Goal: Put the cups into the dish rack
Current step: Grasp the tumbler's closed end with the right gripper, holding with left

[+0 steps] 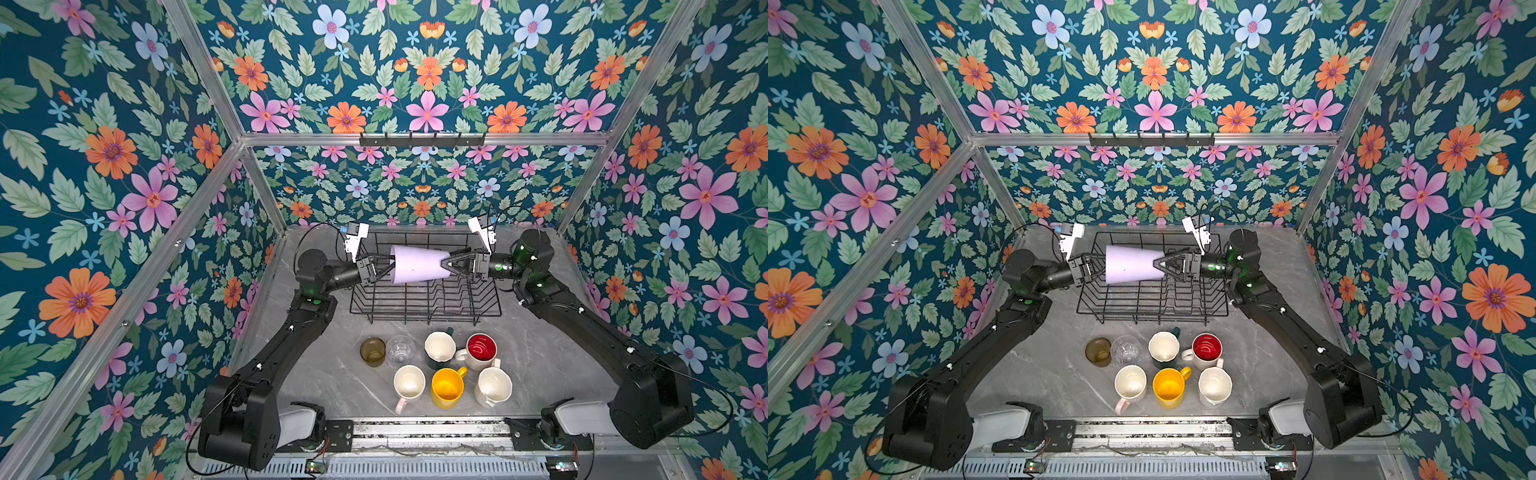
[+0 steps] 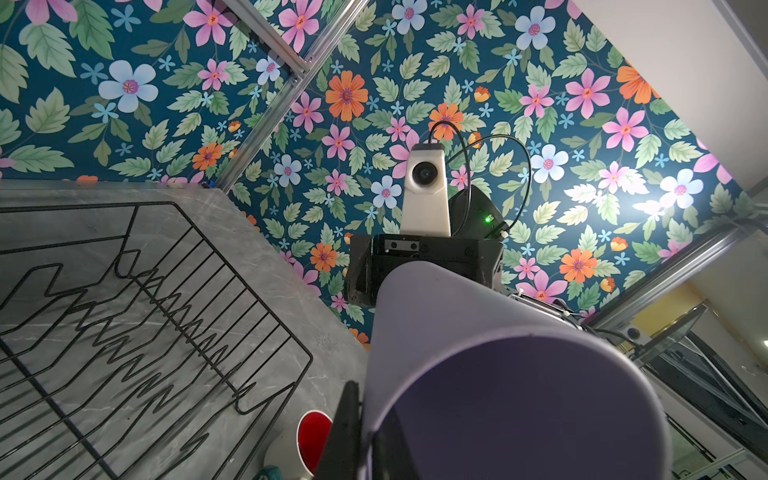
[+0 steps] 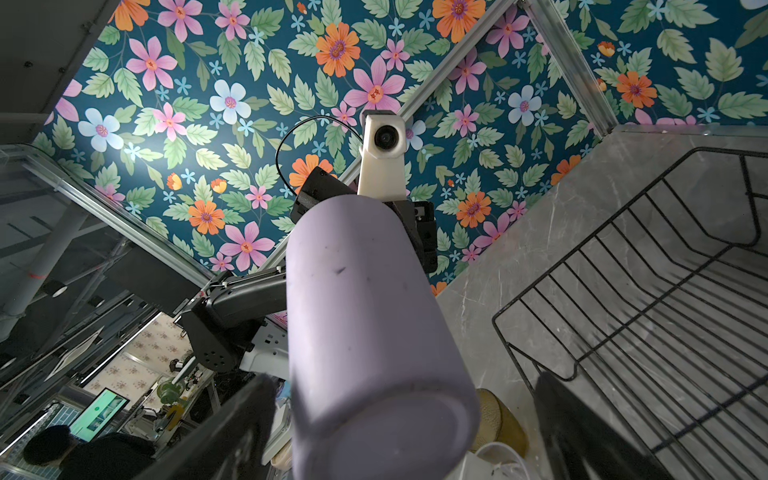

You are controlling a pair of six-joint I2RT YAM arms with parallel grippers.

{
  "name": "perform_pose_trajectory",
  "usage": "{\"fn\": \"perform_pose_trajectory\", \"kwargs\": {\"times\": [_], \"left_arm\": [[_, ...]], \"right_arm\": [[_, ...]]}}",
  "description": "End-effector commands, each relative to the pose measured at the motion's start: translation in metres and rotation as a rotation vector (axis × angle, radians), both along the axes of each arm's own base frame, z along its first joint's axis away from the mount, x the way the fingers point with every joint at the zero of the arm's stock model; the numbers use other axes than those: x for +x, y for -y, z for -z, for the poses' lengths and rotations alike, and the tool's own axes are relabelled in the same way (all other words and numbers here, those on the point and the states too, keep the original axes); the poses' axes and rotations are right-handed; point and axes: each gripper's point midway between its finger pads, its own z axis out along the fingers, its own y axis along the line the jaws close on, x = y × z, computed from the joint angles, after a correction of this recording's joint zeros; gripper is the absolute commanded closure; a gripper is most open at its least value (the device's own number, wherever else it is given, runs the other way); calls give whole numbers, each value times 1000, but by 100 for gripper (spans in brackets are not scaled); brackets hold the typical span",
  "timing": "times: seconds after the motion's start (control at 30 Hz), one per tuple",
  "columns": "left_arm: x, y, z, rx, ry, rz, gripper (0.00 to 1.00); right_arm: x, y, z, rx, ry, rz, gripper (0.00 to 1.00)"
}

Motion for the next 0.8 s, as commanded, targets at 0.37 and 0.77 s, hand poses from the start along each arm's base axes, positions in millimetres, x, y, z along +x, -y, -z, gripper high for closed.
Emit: {"fn": "perform_pose_trajectory", "kwargs": {"times": [0.37, 0.77], "left_arm": [[-7, 0, -6, -20, 33, 25, 100], [-9, 0, -3, -21, 29, 34, 100]], "right_arm": [[-6, -28, -6, 5, 15, -76, 4], [-12, -49, -3, -2, -4, -128, 7]]}}
